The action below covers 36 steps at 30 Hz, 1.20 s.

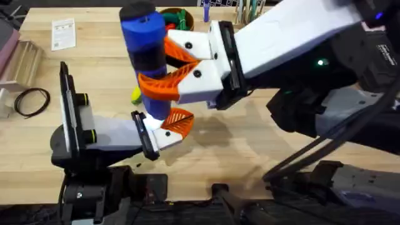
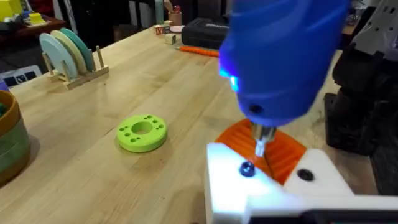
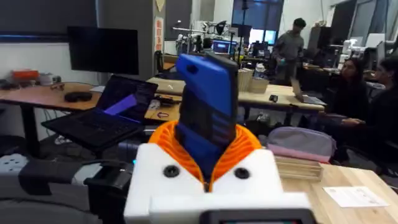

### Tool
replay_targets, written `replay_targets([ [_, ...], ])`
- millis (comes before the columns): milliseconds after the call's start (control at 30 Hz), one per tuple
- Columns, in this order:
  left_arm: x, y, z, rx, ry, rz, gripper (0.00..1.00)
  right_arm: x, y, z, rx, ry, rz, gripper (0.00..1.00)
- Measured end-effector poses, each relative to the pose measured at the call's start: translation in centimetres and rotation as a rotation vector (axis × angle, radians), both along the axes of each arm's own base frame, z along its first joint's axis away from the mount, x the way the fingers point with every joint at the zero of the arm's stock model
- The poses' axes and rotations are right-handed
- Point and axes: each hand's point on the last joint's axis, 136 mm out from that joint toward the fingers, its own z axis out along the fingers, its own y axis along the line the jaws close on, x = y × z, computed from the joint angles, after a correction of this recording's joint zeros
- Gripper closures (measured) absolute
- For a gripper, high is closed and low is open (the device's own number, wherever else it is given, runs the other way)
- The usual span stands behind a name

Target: Pick up the gripper from the table and insert it into the empty holder that is missing its gripper. Then pick up a screw, insert it into the mounting hole, and use the screwdriver to tighten it. Finally, clean up the table by picking up the vegetable and placing it into the bucket.

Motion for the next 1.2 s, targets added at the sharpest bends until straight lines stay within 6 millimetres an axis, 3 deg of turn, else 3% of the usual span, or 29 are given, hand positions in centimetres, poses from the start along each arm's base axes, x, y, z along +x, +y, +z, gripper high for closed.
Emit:
replay_targets([
  [1200, 0.0, 0.0, 0.0, 0.0, 0.0, -0.001, 0.986, 0.5, 0.7, -1.1, -0.021, 0.014, 0.001, 0.982],
])
